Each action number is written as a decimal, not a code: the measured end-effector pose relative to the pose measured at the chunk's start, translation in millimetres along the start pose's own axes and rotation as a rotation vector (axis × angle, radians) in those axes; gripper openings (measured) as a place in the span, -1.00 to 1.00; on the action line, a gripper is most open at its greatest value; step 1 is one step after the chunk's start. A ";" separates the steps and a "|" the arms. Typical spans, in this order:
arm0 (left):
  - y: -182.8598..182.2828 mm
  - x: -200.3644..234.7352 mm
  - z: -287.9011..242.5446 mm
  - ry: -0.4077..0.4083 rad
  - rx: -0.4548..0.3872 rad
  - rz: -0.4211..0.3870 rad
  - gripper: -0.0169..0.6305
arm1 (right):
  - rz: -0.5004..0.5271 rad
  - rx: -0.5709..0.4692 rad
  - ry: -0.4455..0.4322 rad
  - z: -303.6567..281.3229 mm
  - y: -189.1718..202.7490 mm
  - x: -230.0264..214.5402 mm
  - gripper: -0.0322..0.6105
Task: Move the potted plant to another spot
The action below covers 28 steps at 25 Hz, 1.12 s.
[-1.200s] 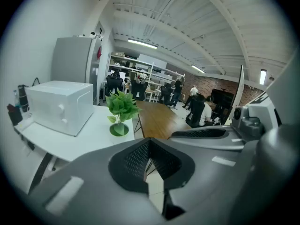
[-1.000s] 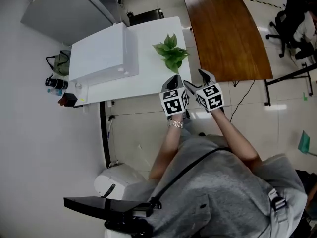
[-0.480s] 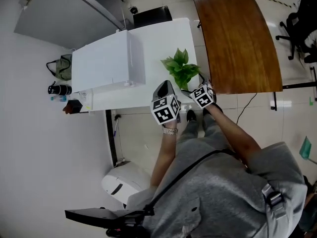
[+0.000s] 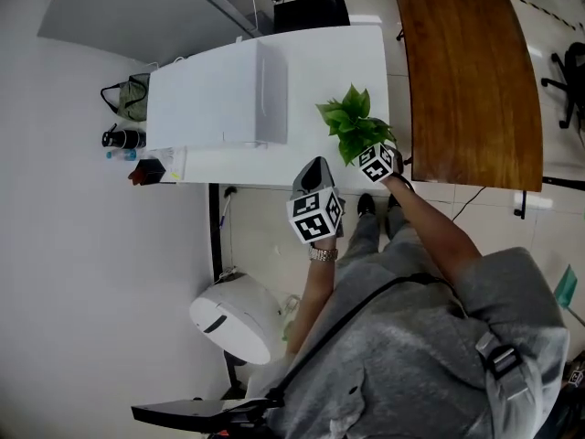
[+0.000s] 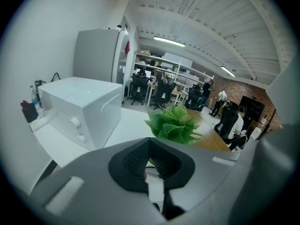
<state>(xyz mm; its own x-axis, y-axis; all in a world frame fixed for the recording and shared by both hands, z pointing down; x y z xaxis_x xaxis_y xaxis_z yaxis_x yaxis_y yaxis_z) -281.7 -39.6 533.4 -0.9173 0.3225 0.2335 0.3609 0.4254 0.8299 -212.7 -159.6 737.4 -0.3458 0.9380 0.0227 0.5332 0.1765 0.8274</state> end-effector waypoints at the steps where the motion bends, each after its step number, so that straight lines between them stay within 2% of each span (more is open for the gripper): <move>1: 0.5 2.2 0.0 -0.008 0.000 0.002 -0.90 | 0.004 0.001 -0.002 -1.1 -0.9 0.1 0.91; 5: 2.2 1.6 -8.7 -0.011 0.000 0.003 -0.90 | 0.007 -0.001 -0.001 5.3 1.6 -2.5 0.85; 7: 0.1 -5.3 -16.5 0.010 -0.002 -0.006 -0.90 | -0.017 -0.014 0.027 17.3 4.2 -10.6 0.85; 12: -6.6 -41.3 -43.5 0.114 -0.005 -0.061 -0.90 | -0.121 -0.046 0.201 67.7 25.5 -65.6 0.84; 20: -1.5 -129.1 -75.1 0.310 0.050 -0.160 -0.90 | -0.282 0.031 0.522 177.3 128.9 -163.7 0.84; 25: 10.4 -154.5 -74.4 0.347 0.084 -0.235 -0.90 | -0.331 0.050 0.600 200.6 166.1 -175.9 0.84; 28: 13.1 -158.5 -70.3 0.351 0.095 -0.262 -0.90 | -0.360 -0.002 0.622 204.6 178.6 -169.1 0.85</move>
<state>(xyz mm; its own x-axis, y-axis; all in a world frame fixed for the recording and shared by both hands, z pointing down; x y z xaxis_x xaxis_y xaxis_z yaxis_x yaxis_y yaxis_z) -143.5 -144.6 542.9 -0.9755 -0.1061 0.1929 0.1075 0.5352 0.8378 99.0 -225.8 766.4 -0.8762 0.4777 0.0631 0.3018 0.4420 0.8447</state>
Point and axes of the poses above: the fingertips, and each gripper's own axes: z backward along the fingers, x to its left, y out of its underside, the point moved 7 cm from there along z, backward along the fingers, and after that the axes turned 8 degrees about -x, right-handed, at the moved point
